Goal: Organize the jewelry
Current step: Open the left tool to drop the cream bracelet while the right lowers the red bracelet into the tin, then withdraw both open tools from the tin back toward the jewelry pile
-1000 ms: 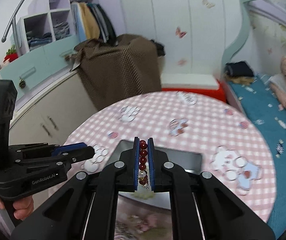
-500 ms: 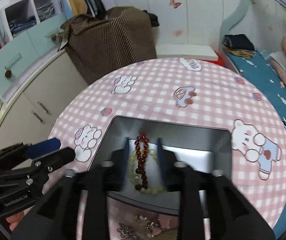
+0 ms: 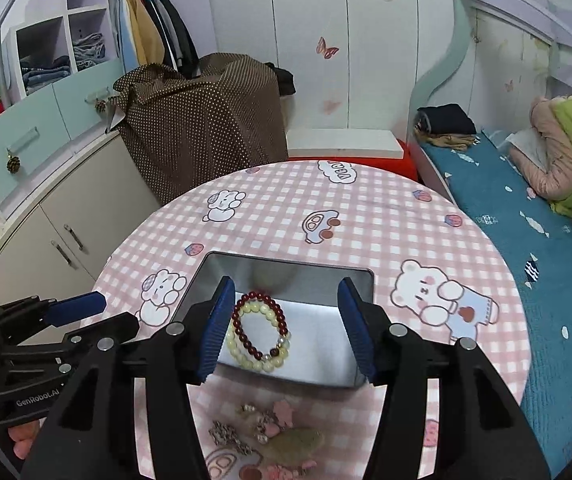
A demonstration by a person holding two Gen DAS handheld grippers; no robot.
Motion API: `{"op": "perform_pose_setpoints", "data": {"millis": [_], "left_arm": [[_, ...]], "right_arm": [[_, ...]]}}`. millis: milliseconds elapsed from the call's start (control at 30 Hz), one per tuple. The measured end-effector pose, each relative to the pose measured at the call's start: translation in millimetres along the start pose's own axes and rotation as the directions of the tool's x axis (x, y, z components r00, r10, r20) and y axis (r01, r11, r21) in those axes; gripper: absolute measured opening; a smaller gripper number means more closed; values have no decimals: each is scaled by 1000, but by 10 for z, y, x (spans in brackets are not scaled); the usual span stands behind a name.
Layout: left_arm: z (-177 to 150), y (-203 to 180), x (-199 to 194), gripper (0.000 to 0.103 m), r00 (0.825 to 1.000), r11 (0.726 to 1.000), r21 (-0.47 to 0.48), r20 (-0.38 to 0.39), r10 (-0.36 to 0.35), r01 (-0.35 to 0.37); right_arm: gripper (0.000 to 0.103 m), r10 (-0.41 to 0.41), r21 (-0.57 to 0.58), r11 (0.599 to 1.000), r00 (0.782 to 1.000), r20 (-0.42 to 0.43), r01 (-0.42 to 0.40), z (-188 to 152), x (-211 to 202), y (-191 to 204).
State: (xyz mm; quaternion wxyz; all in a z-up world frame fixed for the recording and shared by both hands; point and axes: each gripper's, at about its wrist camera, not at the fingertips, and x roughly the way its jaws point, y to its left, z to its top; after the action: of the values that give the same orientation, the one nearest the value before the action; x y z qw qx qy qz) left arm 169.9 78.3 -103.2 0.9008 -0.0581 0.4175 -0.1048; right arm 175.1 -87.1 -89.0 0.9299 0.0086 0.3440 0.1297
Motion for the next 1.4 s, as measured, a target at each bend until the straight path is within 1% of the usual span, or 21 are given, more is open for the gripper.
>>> {"op": "perform_pose_setpoints", "data": {"millis": [167, 233, 400, 467, 500, 533, 600, 700, 767, 833, 867, 967, 1000, 1100, 1300, 1367, 1400], "left_arm": [[-79, -144, -110, 54, 1000, 1000, 18, 6, 4, -4], [-114, -200, -150, 58, 1000, 1000, 26, 8, 4, -4], [-202, -304, -214, 60, 1000, 999, 37, 7, 12, -12], [-242, -339, -225, 63, 1000, 999, 44, 3, 14, -14], [-261, -357, -230, 66, 1000, 999, 46, 2, 15, -15], [-283, -378, -233, 70, 1000, 999, 50, 3, 15, -15], [-325, -410, -221, 74, 1000, 998, 56, 1, 19, -19], [-410, -462, -152, 77, 999, 998, 66, -28, 26, -24], [-475, -491, -85, 80, 998, 997, 73, -51, 28, -25], [-537, -531, -18, 87, 997, 996, 81, -73, 28, -22], [-567, -554, 10, 88, 996, 996, 87, -80, 29, -22], [-643, -623, 125, 88, 993, 993, 117, -112, 37, -24], [-667, -643, 157, 88, 992, 992, 123, -121, 37, -22], [-720, -699, 250, 88, 988, 990, 141, -146, 44, -23], [-744, -713, 395, 87, 983, 988, 135, -160, 89, -68], [-750, -727, 434, 84, 982, 987, 144, -167, 89, -65], [-755, -740, 454, 79, 981, 987, 150, -172, 86, -60]], "right_arm": [[51, -6, 7, 1000, 1000, 22, 6, -80, -182, -68], [53, -8, 9, 1000, 1000, 29, 8, -122, -251, -102], [58, -22, 16, 1000, 999, 36, 21, -235, -366, -177], [61, -30, 21, 999, 999, 39, 29, -288, -411, -215], [63, -33, 21, 999, 999, 40, 32, -309, -423, -218], [66, -38, 20, 999, 998, 42, 38, -339, -439, -230], [72, -60, 8, 998, 997, 47, 59, -409, -456, -246], [78, -63, 9, 998, 998, 31, 62, -505, -441, -300], [82, -74, 14, 997, 997, 12, 74, -573, -410, -342], [84, -85, 11, 996, 996, -6, 85, -624, -379, -370], [86, -90, 8, 996, 996, -14, 91, -660, -365, -380], [91, -108, 13, 994, 994, -30, 108, -756, -341, -419], [92, -121, 19, 992, 992, -37, 122, -786, -324, -444], [92, -125, 33, 991, 990, -58, 127, -859, -295, -507], [93, -131, 53, 989, 986, -100, 137, -988, -239, -616], [93, -125, 62, 989, 985, -118, 133, -1013, -213, -651], [93, -116, 75, 989, 985, -124, 126, -1026, -202, -675]]}}
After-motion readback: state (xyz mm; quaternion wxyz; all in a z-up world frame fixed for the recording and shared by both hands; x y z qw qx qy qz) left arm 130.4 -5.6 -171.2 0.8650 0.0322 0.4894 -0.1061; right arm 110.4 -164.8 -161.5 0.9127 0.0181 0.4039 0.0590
